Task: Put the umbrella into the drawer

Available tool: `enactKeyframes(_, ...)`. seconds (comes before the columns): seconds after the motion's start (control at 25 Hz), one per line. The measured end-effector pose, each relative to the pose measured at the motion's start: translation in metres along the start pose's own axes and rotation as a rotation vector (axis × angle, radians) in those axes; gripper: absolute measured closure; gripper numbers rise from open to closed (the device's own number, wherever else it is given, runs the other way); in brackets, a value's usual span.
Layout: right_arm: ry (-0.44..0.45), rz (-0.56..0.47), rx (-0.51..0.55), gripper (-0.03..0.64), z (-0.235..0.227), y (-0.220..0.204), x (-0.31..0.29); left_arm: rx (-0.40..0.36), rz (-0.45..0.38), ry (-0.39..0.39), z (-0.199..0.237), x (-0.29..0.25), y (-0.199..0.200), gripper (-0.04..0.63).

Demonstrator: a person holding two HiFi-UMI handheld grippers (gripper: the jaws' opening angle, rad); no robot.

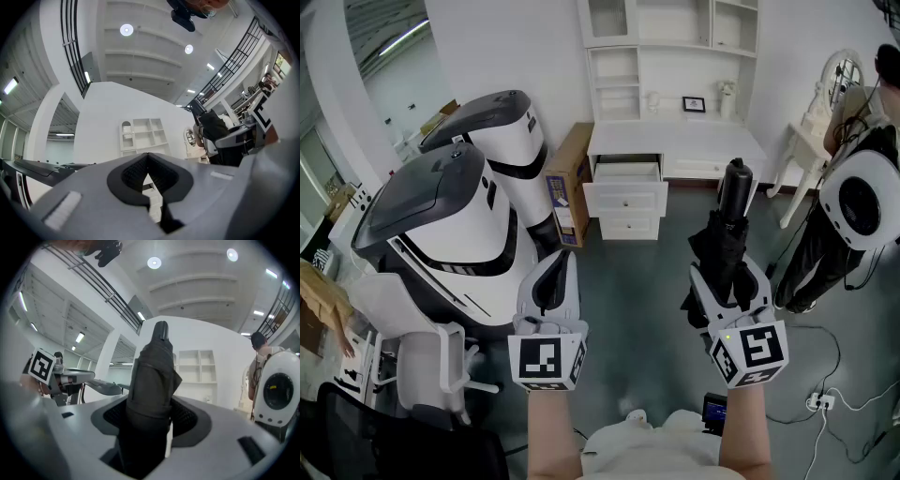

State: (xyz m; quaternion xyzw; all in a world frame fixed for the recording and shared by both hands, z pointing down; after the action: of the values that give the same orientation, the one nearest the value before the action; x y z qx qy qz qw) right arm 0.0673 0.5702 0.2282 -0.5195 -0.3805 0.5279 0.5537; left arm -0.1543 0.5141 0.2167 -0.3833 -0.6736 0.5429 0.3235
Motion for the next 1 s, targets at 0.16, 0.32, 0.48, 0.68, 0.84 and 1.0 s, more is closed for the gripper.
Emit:
enactKeyframes(0.16, -0.007, 0.000, -0.004, 0.348, 0.004, 0.001, 0.000, 0.017, -0.004, 0.003, 0.010, 0.003, 0.000, 0.594)
enactKeyframes(0.32, -0.006, 0.000, -0.003, 0.348, 0.007, 0.001, -0.003, 0.026, -0.001, 0.015, 0.016, 0.003, -0.001, 0.594)
enactKeyframes(0.48, 0.013, -0.008, -0.021, 0.348, 0.005, -0.004, -0.010, 0.017, 0.007, 0.016, 0.011, 0.001, -0.006, 0.593)
enactKeyframes(0.68, 0.027, -0.023, -0.006, 0.348, 0.004, -0.004, -0.036, 0.012, -0.004, 0.030, 0.022, -0.015, -0.010, 0.594)
enactKeyframes(0.84, 0.033, -0.019, 0.001, 0.348, 0.001, 0.004, -0.073, 0.022, -0.001, 0.037, 0.044, -0.041, -0.014, 0.592)
enactKeyframes(1.0, 0.036, -0.021, 0.008, 0.348, -0.011, 0.009, -0.105, 0.039, 0.006, 0.043, 0.058, -0.074, -0.018, 0.592)
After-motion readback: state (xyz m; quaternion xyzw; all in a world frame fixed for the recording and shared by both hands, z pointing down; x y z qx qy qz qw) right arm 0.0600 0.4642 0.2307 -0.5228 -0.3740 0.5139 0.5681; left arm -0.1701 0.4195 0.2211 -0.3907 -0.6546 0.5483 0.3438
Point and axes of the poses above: the fingertips, and each gripper's own axes: x backward along the fingers, z to its left, y out of its top, the point moved 2 cm from there along x, backward along the fingers, and after that the axes turned 12 degrees about z, right-handed, at the moved point
